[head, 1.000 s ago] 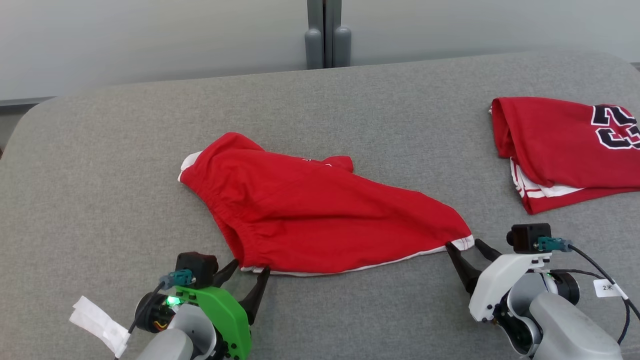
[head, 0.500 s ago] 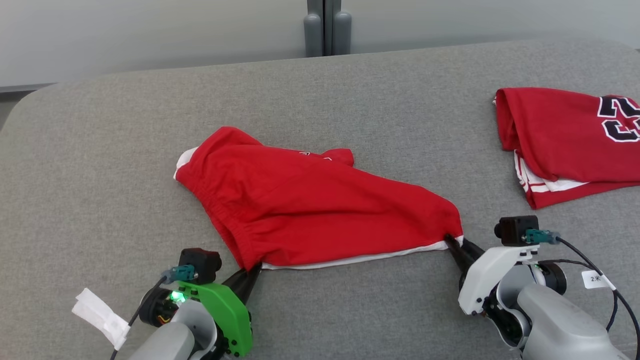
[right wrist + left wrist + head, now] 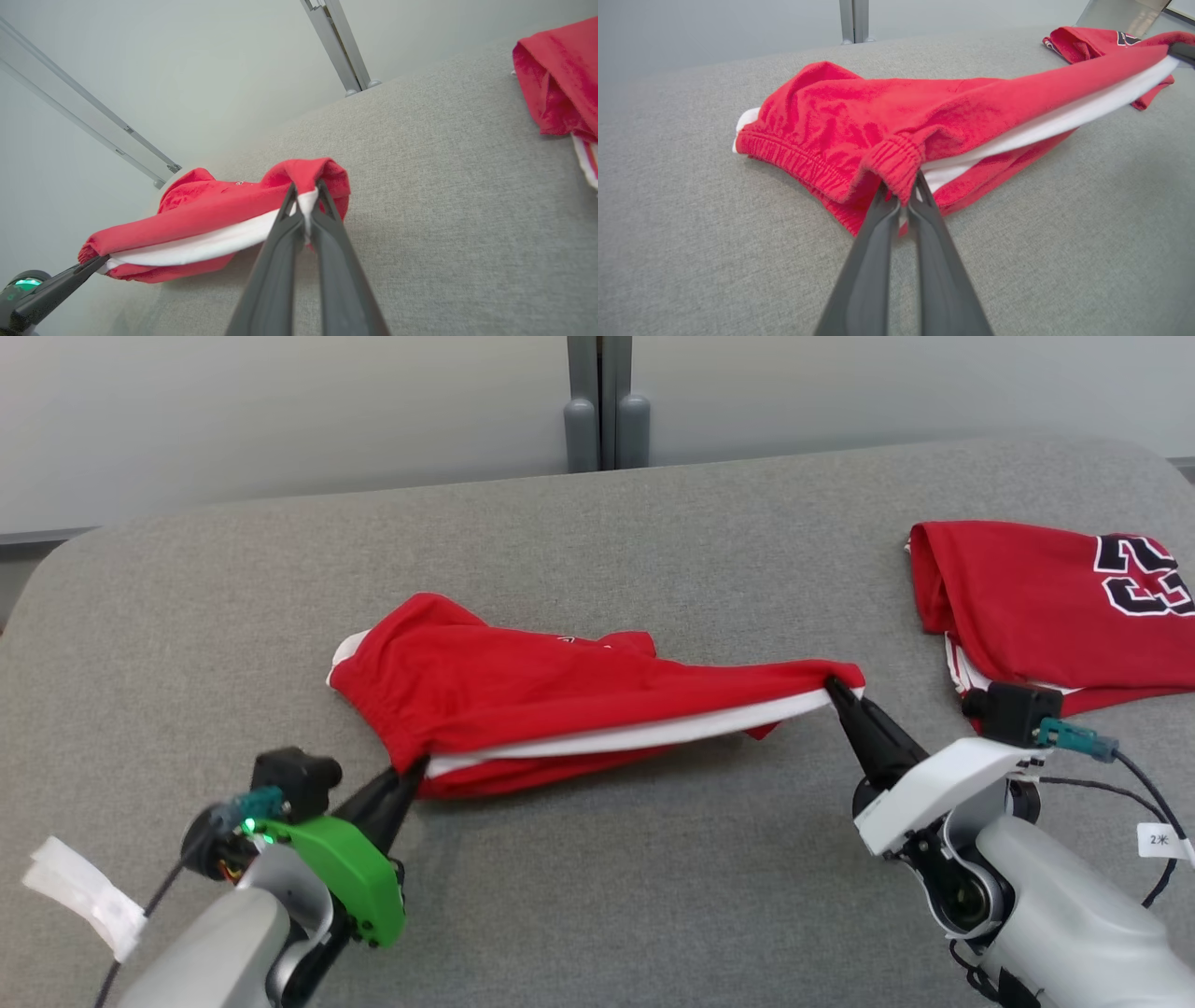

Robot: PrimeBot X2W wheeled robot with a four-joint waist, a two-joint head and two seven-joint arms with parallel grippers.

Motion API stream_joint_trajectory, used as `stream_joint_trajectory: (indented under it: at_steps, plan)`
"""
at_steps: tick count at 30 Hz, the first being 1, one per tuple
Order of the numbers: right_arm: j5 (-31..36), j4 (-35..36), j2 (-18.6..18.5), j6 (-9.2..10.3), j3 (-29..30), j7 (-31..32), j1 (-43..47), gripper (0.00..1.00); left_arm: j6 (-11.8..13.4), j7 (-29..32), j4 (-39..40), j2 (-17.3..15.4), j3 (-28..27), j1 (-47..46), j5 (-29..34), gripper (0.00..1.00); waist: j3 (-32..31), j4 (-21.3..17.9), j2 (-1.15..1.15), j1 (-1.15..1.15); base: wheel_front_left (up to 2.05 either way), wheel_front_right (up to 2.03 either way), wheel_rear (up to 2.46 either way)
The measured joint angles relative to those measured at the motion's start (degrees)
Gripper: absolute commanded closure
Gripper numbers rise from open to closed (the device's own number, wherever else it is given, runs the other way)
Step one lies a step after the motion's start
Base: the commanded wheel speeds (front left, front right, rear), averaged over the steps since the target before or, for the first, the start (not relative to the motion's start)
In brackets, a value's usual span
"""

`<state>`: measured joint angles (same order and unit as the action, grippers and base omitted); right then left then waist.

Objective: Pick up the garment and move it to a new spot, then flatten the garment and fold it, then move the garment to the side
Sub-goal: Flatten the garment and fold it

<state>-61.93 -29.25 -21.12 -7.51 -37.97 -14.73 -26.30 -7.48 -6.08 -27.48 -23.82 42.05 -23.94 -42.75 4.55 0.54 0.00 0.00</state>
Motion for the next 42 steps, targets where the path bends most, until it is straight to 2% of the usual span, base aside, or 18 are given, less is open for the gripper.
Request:
stream_joint_trajectory:
  at_steps: [4,8,15,19,21,27,31,37,42]
  plan:
    - [-3.19,2.80,-0.47,0.01,0.48,-0.08,-2.81,1.00,0.01,2.31,3.80,-2.90,-1.04,-4.64,0.02,1.00,1.15,0.07,0.00,0.00,0.00,0.00,0.00]
    - [-6.60,2.99,1.02,0.01,0.14,0.30,-9.48,1.00,0.00,3.25,4.92,-4.33,-2.59,-12.07,-0.51,1.00,3.53,0.10,0.00,0.00,0.00,0.00,0.00]
    - [-7.84,-3.31,3.10,0.02,-1.94,2.53,-28.15,1.00,-0.01,5.57,-2.26,-3.76,-2.68,-29.55,-4.46,1.00,10.27,0.33,0.00,0.00,0.00,0.00,0.00]
    - [-9.35,-7.58,4.57,0.02,-0.64,1.80,-39.24,1.00,-0.02,6.55,-5.71,-3.52,-1.40,-39.64,-7.17,1.00,14.35,0.39,0.00,0.00,0.00,0.00,0.00]
    - [-9.72,-10.90,5.24,0.02,0.76,1.02,-44.68,1.00,-0.07,6.26,-7.80,-3.61,-1.64,-45.06,-8.68,1.00,16.25,0.35,0.00,0.00,0.00,0.00,0.00]
    - [-7.82,-17.47,7.23,-0.01,0.11,0.47,-58.04,1.00,-0.07,4.38,-14.17,-3.05,-1.89,-57.59,-10.82,1.00,19.98,0.03,0.00,0.01,0.00,0.00,0.00]
    - [-6.98,-19.61,7.48,-0.03,-0.70,0.42,-65.41,1.00,-0.09,2.29,-17.98,-2.27,-3.27,-64.41,-12.60,1.00,21.38,-0.30,0.00,0.01,0.00,0.00,0.00]
    - [-7.39,-19.85,7.55,-0.03,-1.38,0.00,-68.78,1.00,-0.09,0.46,-20.34,-2.15,-1.41,-67.53,-14.80,1.00,21.82,-1.43,0.00,0.01,0.00,0.00,0.00]
    - [-8.57,-19.53,7.10,-0.03,-5.73,0.94,-62.67,1.00,-0.08,1.64,-19.53,-3.11,2.02,-61.73,-19.71,1.00,20.22,-1.93,0.00,0.01,0.00,0.00,0.00]
